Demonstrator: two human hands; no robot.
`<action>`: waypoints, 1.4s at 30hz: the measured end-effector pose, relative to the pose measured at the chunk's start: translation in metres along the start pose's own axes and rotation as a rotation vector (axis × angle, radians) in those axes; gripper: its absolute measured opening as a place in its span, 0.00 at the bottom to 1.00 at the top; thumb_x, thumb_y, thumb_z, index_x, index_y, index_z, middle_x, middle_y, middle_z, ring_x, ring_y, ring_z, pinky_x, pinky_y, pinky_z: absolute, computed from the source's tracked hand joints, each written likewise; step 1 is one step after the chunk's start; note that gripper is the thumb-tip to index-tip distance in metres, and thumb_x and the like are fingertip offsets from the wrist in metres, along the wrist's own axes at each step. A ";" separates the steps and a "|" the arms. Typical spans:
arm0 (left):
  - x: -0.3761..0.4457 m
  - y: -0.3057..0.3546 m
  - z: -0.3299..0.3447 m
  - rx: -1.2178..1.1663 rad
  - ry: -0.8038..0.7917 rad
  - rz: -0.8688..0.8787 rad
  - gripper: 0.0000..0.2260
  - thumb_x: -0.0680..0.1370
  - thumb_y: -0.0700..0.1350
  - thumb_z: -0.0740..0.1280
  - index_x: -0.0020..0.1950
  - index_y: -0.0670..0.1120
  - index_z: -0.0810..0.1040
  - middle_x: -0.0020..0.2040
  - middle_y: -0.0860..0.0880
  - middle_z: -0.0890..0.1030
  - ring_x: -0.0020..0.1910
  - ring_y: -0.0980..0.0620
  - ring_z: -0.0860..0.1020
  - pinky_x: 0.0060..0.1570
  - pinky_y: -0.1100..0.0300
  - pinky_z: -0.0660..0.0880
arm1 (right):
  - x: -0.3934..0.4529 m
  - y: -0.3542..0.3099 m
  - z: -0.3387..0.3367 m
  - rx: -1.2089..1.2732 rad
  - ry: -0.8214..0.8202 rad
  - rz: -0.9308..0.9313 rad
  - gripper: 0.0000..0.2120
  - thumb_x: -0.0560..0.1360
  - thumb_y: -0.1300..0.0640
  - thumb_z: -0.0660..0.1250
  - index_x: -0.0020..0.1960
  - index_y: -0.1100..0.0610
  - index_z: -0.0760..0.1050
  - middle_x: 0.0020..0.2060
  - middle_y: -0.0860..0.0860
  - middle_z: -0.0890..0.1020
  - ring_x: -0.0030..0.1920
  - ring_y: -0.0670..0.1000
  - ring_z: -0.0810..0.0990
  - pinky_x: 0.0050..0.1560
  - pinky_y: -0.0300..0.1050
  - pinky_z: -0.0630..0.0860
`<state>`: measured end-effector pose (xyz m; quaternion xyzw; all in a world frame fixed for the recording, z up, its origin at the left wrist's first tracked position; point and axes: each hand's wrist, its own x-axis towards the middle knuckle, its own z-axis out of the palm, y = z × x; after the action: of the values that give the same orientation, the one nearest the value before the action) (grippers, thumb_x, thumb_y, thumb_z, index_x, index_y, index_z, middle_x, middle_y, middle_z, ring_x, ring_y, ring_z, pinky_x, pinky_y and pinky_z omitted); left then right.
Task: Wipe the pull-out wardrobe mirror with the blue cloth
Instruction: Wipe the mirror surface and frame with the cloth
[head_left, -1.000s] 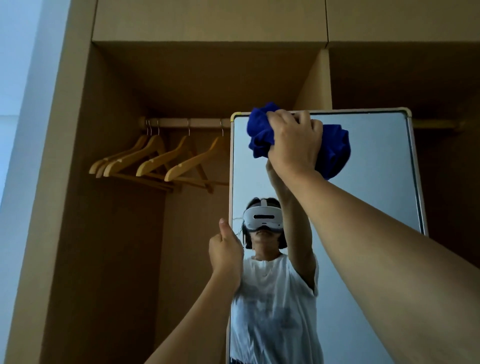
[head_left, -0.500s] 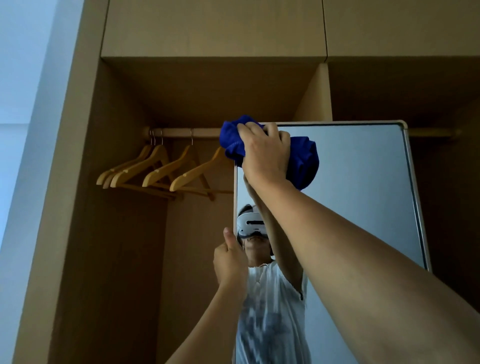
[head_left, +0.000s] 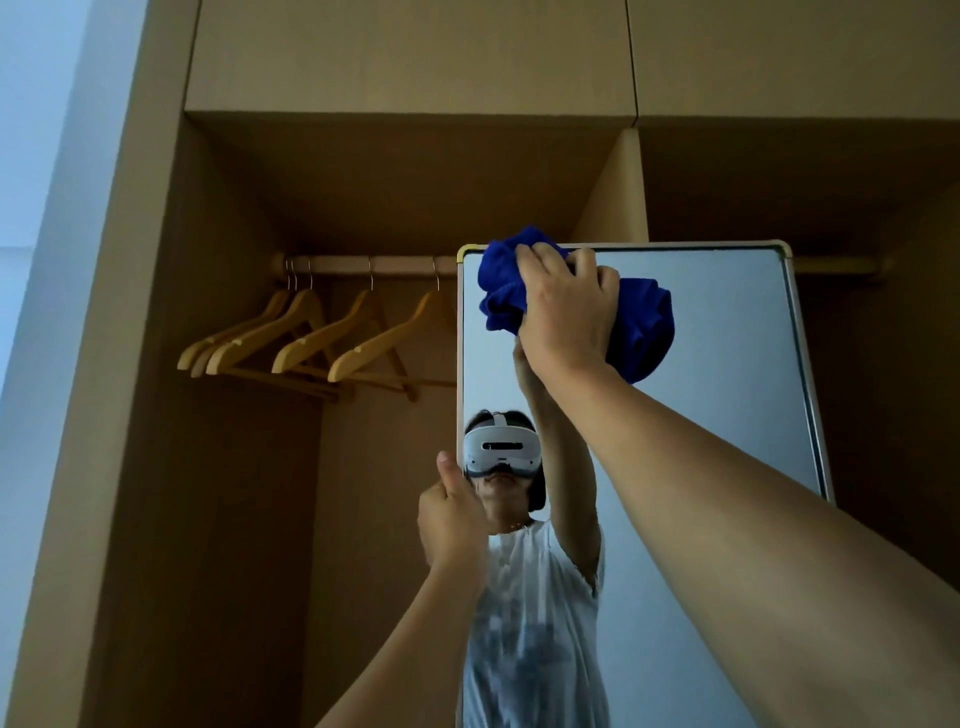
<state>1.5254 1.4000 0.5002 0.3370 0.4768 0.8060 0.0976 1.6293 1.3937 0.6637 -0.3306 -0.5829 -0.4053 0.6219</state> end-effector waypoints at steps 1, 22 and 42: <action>0.000 0.000 0.000 -0.001 0.002 0.009 0.26 0.80 0.59 0.52 0.28 0.45 0.67 0.25 0.48 0.70 0.27 0.50 0.70 0.33 0.56 0.67 | 0.001 -0.006 0.000 0.014 -0.011 -0.011 0.23 0.73 0.59 0.68 0.67 0.55 0.68 0.63 0.53 0.76 0.60 0.58 0.71 0.55 0.54 0.66; -0.002 0.004 -0.007 0.077 -0.007 0.075 0.27 0.80 0.59 0.51 0.27 0.44 0.66 0.23 0.49 0.69 0.26 0.50 0.68 0.30 0.57 0.65 | -0.013 0.008 -0.009 0.043 -0.076 -0.170 0.27 0.72 0.58 0.68 0.70 0.53 0.67 0.66 0.50 0.73 0.60 0.56 0.71 0.59 0.53 0.64; -0.003 0.004 -0.005 0.012 -0.003 0.099 0.26 0.81 0.57 0.52 0.28 0.43 0.67 0.25 0.46 0.70 0.27 0.47 0.69 0.33 0.54 0.67 | -0.006 0.035 -0.015 0.089 -0.019 0.010 0.24 0.67 0.59 0.70 0.62 0.54 0.72 0.59 0.51 0.78 0.57 0.57 0.72 0.55 0.53 0.64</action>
<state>1.5252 1.3928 0.5003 0.3619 0.4642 0.8065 0.0561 1.6671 1.3967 0.6585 -0.3094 -0.6045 -0.3729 0.6323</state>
